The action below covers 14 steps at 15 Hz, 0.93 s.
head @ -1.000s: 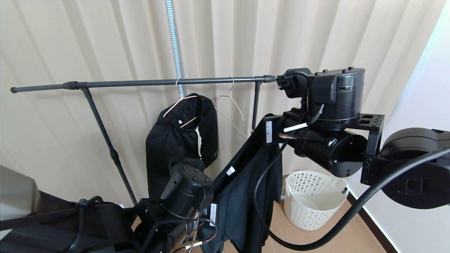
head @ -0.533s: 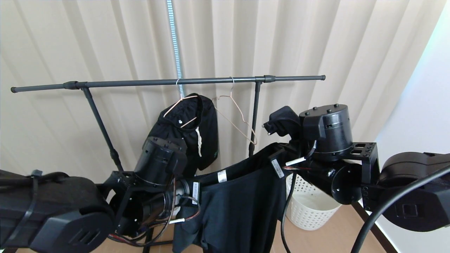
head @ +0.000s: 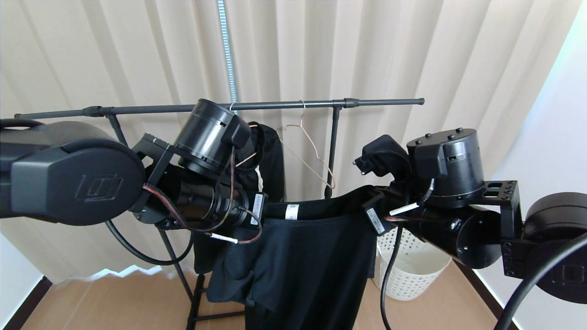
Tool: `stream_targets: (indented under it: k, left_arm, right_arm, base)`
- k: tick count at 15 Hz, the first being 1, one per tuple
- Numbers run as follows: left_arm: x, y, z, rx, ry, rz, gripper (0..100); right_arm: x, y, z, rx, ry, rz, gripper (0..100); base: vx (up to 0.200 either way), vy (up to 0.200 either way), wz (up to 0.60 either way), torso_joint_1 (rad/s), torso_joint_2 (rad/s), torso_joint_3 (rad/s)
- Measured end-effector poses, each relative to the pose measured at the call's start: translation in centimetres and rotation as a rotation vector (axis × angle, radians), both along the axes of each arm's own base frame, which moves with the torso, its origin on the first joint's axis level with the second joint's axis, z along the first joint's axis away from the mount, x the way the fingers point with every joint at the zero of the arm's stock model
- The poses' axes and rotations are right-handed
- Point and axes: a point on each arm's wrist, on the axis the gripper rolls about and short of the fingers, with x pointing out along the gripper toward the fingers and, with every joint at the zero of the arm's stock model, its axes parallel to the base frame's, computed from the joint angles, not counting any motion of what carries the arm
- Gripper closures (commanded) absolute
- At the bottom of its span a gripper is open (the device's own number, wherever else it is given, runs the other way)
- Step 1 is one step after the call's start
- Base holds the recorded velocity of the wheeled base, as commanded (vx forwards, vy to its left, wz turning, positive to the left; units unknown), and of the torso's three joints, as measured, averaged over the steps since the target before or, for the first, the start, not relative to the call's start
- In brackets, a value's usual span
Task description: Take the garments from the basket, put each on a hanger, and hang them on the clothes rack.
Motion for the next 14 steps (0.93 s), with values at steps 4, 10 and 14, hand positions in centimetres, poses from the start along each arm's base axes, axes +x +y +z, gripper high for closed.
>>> stream_targets:
  k: [4,10,14]
  left_arm:
    - [0.5,-0.8,0.6,-0.034,-0.003,-0.072,100]
    - [2.4,-2.4,3.3,-0.144,-0.066,-0.212,100]
    - [4.0,-3.9,5.2,-0.228,-0.118,-0.308,100]
  right_arm:
    - [-1.6,-1.3,0.8,-0.057,0.053,0.007,100]
    - [-8.0,-1.1,2.5,-0.133,0.115,0.211,100]
    - [-11.3,2.0,2.0,-0.029,0.168,0.342,100]
  base:
    - [0.000,0.000,0.00,0.000,0.00,0.000]
    - [0.000,0.000,0.00,0.000,0.00,0.000]
    - [0.000,0.000,0.00,0.000,0.00,0.000]
